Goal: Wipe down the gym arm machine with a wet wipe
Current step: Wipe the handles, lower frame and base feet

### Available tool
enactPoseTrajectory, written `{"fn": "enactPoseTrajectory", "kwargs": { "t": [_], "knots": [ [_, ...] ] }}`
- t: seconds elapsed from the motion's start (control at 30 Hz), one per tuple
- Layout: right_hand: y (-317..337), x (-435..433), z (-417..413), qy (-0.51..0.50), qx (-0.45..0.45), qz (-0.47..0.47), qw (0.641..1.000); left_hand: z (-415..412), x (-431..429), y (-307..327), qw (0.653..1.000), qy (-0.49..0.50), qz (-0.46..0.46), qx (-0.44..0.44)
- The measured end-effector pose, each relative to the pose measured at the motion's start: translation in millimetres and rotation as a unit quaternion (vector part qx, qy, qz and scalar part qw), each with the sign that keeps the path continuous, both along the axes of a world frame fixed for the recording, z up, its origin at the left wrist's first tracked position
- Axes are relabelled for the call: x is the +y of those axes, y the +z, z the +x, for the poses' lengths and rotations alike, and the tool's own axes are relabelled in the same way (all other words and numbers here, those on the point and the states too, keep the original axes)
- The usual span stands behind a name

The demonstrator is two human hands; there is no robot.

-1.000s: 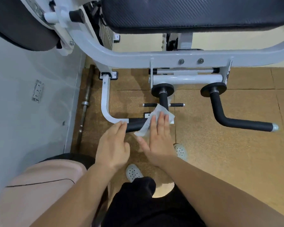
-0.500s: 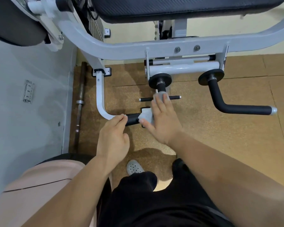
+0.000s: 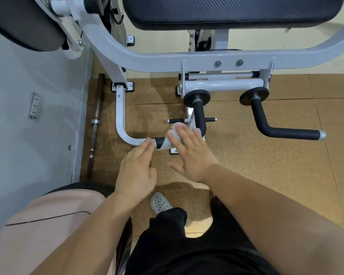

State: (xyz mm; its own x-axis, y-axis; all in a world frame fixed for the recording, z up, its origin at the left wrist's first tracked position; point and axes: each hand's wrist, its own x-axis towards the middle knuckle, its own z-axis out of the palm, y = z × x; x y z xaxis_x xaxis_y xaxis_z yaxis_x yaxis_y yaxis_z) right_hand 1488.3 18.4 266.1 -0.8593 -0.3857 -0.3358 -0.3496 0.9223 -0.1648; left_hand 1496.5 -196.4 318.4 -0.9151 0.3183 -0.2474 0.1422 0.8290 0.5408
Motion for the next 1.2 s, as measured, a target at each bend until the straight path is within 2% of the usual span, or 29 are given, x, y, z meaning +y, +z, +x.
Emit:
{"fn": "enactPoseTrajectory", "kwargs": {
  "t": [0.1, 0.17, 0.3, 0.57, 0.63, 0.73, 0.83, 0.97, 1.1, 1.2],
  "knots": [
    [-3.7, 42.4, -6.0, -0.024, 0.006, -0.025, 0.999, -1.1, 24.1, 1.3, 0.999, -0.004, -0.039, 0.018],
    [-2.4, 64.1, -12.8, -0.002, 0.015, -0.049, 0.999, -1.8, 43.8, 2.6, 0.998, -0.003, -0.045, 0.036],
    [5.5, 97.5, -24.8, 0.020, 0.083, -0.090, 0.992, -2.0, 92.9, 5.1, 0.998, -0.016, -0.042, 0.041],
    [40.6, 231.2, 7.7, -0.052, 0.228, -0.131, 0.963, -9.8, 234.3, 8.6, 0.994, -0.102, -0.038, 0.005],
    [41.7, 266.5, 30.8, -0.072, 0.204, -0.089, 0.972, -11.2, 271.6, 4.8, 0.988, -0.143, -0.047, -0.030],
    [26.9, 310.5, 67.7, -0.125, 0.091, 0.036, 0.987, -10.9, 315.7, -3.1, 0.974, -0.200, -0.071, -0.083],
    [11.9, 343.3, 90.7, -0.147, 0.060, 0.096, 0.983, -8.3, 336.0, -7.8, 0.970, -0.199, -0.093, -0.107],
    [10.0, 338.2, 87.6, -0.169, 0.053, 0.102, 0.979, -10.6, 334.5, -6.9, 0.972, -0.180, -0.088, -0.127],
    [3.5, 292.2, 63.6, -0.096, 0.017, 0.067, 0.993, -15.3, 328.7, -9.3, 0.974, -0.166, -0.071, -0.139],
    [-1.6, 280.6, 48.5, -0.061, 0.025, 0.040, 0.997, -14.0, 328.4, -9.9, 0.975, -0.157, -0.056, -0.148]
  ]
}}
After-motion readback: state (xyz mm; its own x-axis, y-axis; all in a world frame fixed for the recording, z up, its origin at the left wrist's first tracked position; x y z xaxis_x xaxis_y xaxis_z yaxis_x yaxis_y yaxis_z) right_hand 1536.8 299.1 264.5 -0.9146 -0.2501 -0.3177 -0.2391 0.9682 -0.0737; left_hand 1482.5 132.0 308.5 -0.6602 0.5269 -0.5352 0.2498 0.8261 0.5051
